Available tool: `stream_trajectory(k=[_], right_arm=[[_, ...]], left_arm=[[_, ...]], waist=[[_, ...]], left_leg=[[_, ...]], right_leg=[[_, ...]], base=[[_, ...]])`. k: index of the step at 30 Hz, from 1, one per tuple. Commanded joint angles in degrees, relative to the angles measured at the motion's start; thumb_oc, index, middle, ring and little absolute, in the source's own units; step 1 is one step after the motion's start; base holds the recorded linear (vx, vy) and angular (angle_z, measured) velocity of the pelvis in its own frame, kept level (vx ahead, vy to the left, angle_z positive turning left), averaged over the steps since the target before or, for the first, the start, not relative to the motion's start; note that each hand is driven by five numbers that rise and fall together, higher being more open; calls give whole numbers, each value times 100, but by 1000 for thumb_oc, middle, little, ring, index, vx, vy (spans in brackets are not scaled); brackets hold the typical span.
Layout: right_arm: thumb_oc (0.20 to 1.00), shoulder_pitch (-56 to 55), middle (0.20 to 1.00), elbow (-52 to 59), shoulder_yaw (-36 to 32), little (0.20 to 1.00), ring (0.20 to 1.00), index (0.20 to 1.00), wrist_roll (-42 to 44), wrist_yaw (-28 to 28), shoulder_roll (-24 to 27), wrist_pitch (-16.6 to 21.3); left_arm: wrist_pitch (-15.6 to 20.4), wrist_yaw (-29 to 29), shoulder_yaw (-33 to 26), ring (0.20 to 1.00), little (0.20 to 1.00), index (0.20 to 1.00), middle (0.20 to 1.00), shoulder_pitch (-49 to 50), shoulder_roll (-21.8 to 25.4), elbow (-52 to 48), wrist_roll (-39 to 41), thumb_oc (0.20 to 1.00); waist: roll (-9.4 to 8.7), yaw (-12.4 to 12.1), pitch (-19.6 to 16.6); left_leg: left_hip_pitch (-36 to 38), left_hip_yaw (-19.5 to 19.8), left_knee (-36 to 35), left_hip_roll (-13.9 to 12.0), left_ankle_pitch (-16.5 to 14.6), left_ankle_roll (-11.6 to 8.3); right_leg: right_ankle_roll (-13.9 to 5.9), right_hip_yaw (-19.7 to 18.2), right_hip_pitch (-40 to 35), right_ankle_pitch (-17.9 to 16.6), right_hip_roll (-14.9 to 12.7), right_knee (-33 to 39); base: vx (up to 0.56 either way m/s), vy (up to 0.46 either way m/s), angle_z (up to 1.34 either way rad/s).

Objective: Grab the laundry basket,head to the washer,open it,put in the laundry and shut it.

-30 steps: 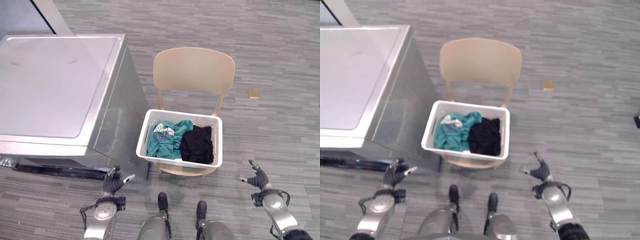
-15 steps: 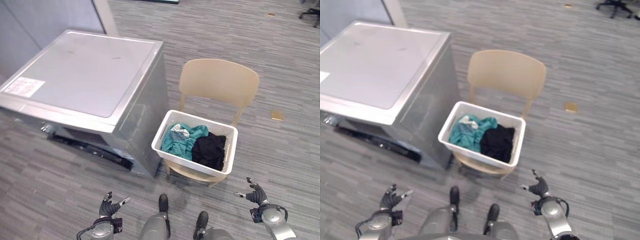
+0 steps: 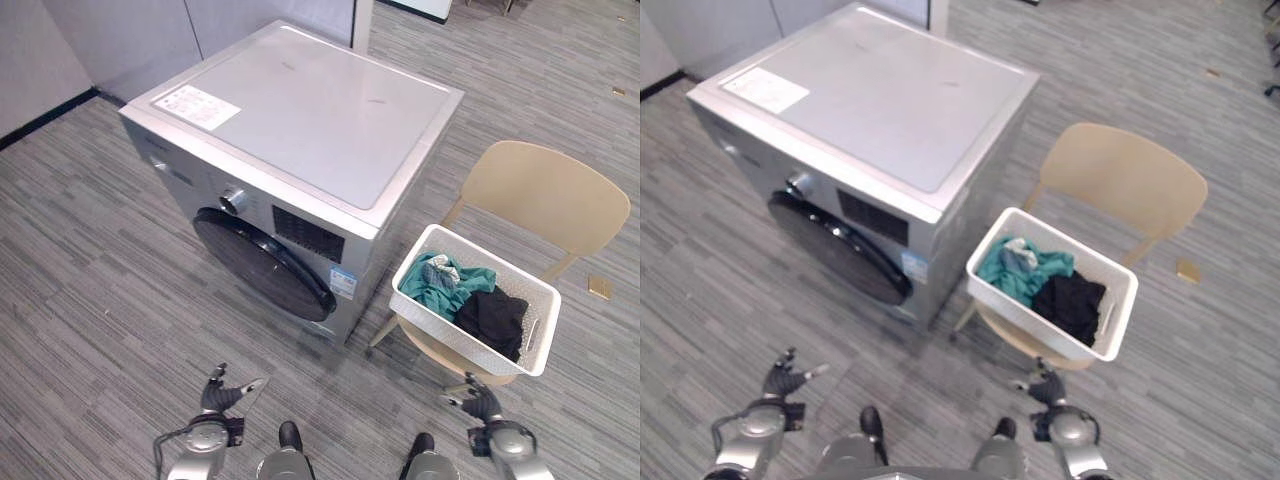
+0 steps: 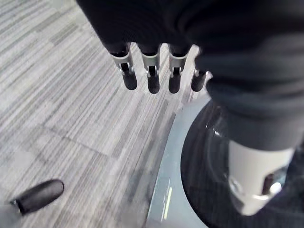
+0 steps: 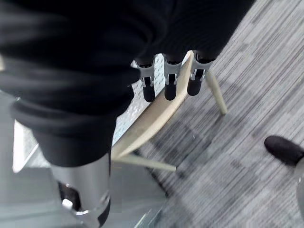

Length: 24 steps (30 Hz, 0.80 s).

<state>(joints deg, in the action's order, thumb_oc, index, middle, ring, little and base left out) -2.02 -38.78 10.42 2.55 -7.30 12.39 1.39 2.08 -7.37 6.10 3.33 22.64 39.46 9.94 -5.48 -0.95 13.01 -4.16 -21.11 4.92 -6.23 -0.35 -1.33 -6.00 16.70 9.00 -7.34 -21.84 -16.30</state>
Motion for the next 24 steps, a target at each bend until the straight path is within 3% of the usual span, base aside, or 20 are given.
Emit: stream_trajectory(k=[1, 2, 3, 4, 7, 16, 24], right_arm=[[1000, 93, 1000, 451, 71, 1000, 1000, 1000, 103, -48, 443, 180], [1000, 131, 1000, 492, 143, 1000, 1000, 1000, 85, -42, 479, 185], [1000, 132, 1000, 492, 143, 1000, 1000, 1000, 86, -42, 481, 185], [1000, 209, 1000, 574, 306, 1000, 1000, 1000, -19, -28, 565, 181], [1000, 313, 1000, 600, 581, 1000, 1000, 1000, -152, 77, 622, 199], [1000, 927, 1000, 1111, 1181, 1000, 1000, 1000, -345, 27, 605, 251], [1000, 2248, 1000, 1441, 894, 1000, 1000, 1000, -487, -988, 758, 349]], left_arm=[[218, -109, -21, 1000, 1000, 1000, 1000, -29, -134, -287, -195, 1000], [232, -122, 15, 1000, 1000, 1000, 1000, -66, -170, -255, -183, 1000], [233, -122, 15, 1000, 1000, 1000, 1000, -67, -171, -254, -183, 1000], [254, -143, 113, 1000, 1000, 1000, 1000, -155, -196, -224, -185, 1000], [304, -108, 202, 1000, 1000, 1000, 1000, -133, -288, -133, -255, 1000], [283, -95, 338, 1000, 1000, 1000, 1000, -41, -406, 45, -306, 1000], [483, -367, 600, 1000, 1000, 1000, 1000, -170, -332, -263, -98, 1000]], waist=[[279, 101, 137], [285, 111, 165], [287, 114, 171], [265, 108, 204], [274, 35, 159], [425, -249, 52], [598, -610, 322]], left_leg=[[-20, 733, -130, 217, -147, 89], [8, 831, -152, 319, -168, 120], [13, 834, -150, 318, -170, 120], [-8, 1062, -100, 517, -226, 158], [-68, 1367, -38, 651, -246, 161], [-171, 1650, -245, 696, -42, 74], [-583, 1880, -574, 712, 291, -10]], right_leg=[[-82, -733, 108, 1063, 1517, 304], [-69, -866, 161, 1059, 1687, 418], [-69, -863, 154, 1060, 1687, 419], [-3, -1017, 107, 1013, 1890, 804], [29, -1159, 22, 982, 1969, 894], [16, -605, -231, 760, 1804, 1502], [-43, -197, 50, 627, 1649, 1688]], base=[[50, 209, 22], [18, 124, 38], [84, 45, 60], [81, 9, 84], [96, -49, 115], [43, -24, 37], [-48, 24, 25]])
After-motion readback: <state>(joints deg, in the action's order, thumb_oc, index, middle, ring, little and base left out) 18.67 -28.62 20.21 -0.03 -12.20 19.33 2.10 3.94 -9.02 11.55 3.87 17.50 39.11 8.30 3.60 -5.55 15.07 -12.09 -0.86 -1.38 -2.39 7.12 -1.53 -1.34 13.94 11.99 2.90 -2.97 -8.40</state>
